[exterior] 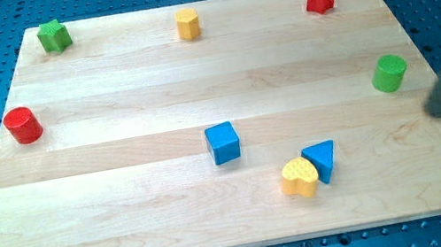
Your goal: Slide the blue cube slightly to the bottom
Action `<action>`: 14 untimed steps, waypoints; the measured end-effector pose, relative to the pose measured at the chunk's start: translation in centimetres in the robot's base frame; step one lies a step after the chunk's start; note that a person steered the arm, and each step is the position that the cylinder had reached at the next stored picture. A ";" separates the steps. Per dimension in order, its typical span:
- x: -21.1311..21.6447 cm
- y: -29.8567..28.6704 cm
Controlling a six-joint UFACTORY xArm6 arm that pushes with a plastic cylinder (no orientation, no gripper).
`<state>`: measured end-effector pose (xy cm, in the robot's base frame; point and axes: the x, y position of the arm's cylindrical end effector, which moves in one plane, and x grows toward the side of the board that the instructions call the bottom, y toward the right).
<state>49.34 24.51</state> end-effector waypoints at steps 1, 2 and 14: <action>0.2 -9.0; 0.4 -17.3; 3.8 -24.6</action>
<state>53.13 -0.09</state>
